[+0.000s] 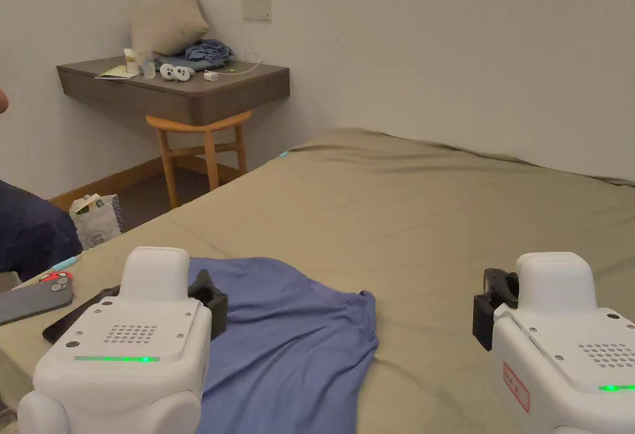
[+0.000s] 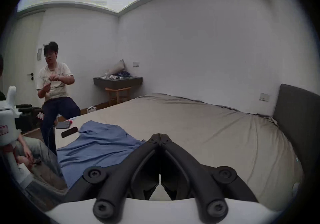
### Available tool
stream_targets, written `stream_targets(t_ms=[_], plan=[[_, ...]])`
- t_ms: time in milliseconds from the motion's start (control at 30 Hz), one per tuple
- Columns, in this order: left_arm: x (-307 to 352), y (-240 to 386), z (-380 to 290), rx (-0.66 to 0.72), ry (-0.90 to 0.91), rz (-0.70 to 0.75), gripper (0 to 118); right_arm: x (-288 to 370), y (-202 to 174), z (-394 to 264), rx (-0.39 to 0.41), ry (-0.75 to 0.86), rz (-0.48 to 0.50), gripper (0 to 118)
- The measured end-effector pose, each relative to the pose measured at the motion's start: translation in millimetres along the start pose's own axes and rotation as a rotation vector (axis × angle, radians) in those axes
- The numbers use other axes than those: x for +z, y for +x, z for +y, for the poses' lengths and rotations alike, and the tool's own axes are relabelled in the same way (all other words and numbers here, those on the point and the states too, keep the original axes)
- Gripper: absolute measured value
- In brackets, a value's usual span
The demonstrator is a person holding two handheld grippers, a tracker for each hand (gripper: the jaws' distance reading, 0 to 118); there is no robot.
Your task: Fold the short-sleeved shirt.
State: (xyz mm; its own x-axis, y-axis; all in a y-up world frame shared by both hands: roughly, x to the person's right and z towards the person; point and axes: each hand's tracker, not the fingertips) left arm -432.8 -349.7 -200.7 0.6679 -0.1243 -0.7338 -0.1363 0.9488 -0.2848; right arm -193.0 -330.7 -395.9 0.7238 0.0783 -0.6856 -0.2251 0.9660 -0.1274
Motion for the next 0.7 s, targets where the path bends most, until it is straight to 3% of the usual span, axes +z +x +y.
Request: stream_targets(t_ms=[67,167,467,600,633,667,700], plan=[[-42,18,-9,-0.021,-0.191,-0.088,118,-9,8,-4,0.028,-0.016,-0.019,2],[-102,56,-32,-0.069,-0.249,-0.183,118,-27,23,-9,0.047,-0.054,-0.049,2],[-239,132,-109,-0.090,-0.503,-0.202,118,-88,60,-44,0.051,-0.178,-0.117,2],[-261,148,-133,-0.255,-0.637,-0.205,118,-99,63,-57,0.036,-0.215,-0.098,2],[-259,141,-133,-0.180,-0.607,-0.268,117,-100,63,-59,0.033,-0.218,-0.093,2],[-258,132,-125,-0.121,-0.584,-0.257,110,-99,64,-60,0.027,-0.220,-0.084,2],[-260,123,-121,-0.078,-0.619,-0.333,100,-99,65,-62,0.019,-0.224,-0.076,2]])
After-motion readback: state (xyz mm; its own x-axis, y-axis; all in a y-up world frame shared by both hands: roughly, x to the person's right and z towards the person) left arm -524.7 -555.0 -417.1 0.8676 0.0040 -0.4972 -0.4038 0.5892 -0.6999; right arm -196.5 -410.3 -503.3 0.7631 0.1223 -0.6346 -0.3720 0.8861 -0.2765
